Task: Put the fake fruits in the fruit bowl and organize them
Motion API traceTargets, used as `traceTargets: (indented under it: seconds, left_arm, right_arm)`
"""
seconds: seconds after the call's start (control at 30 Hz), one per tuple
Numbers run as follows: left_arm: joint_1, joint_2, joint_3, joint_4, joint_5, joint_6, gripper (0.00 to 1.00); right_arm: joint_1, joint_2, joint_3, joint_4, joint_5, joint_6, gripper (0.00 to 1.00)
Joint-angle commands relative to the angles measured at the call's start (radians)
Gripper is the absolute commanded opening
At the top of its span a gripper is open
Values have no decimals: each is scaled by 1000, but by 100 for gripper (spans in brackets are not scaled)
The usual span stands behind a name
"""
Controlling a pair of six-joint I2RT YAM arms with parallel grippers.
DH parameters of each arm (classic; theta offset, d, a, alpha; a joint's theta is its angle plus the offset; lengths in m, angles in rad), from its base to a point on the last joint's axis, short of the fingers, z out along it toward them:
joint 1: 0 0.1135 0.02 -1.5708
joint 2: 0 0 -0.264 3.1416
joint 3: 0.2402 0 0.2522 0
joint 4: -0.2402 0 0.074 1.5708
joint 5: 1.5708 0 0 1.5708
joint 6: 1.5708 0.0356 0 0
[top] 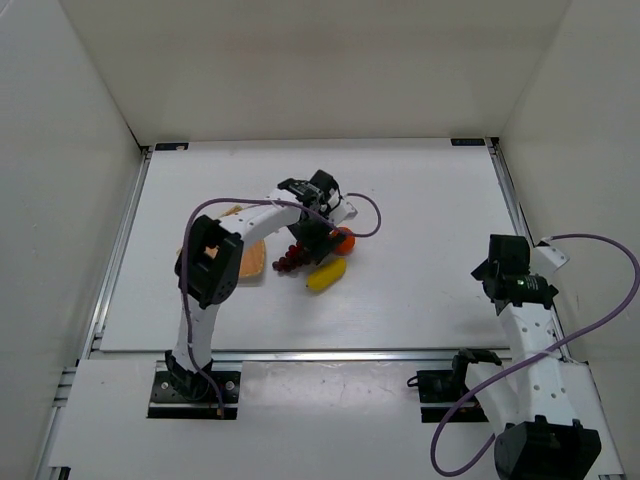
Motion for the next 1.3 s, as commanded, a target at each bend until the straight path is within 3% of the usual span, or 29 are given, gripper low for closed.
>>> traceTargets:
  seconds: [0.0, 0.13, 0.23, 0.27, 0.37, 0.4, 0.5, 0.7, 0.83, 1.03, 1.27]
  left_arm:
    - [-1, 27, 41, -34, -7, -38, 100]
    - [-1, 97, 63, -34, -39, -49, 100]
    - [-1, 130, 75, -34, -59, -60, 92]
    - [-1, 142, 75, -34, -59, -60, 81]
    - [-1, 142, 75, -34, -50, -60, 61]
    - [-1, 142, 75, -43, -50, -60, 46]
    - [-1, 93, 75, -53, -68, -60, 20]
    - [20, -79, 141, -143, -77, -78, 19]
    - [80, -273, 192, -152, -86, -101, 19]
    - [215, -453, 22, -100, -244, -43, 20]
    - [425, -529, -296, -2, -235, -20, 24]
  right_arm:
    - [4, -24, -2, -23, 21, -23, 99]
    - [4, -24, -2, -23, 30, -23, 99]
    - [4, -24, 7, -23, 30, -23, 99]
    - [4, -15, 7, -23, 30, -23, 99]
    - [4, -15, 18, -23, 30, -23, 99]
    - [4, -15, 27, -23, 30, -23, 99]
    - [4, -15, 27, -23, 30, -23, 99]
    - [4, -15, 36, -23, -2, -23, 99]
    - [4, -15, 16, -14, -68, -14, 99]
    - [53, 6, -21, 100, -234, -66, 99]
    - [225, 158, 13, 138, -237, -11, 99]
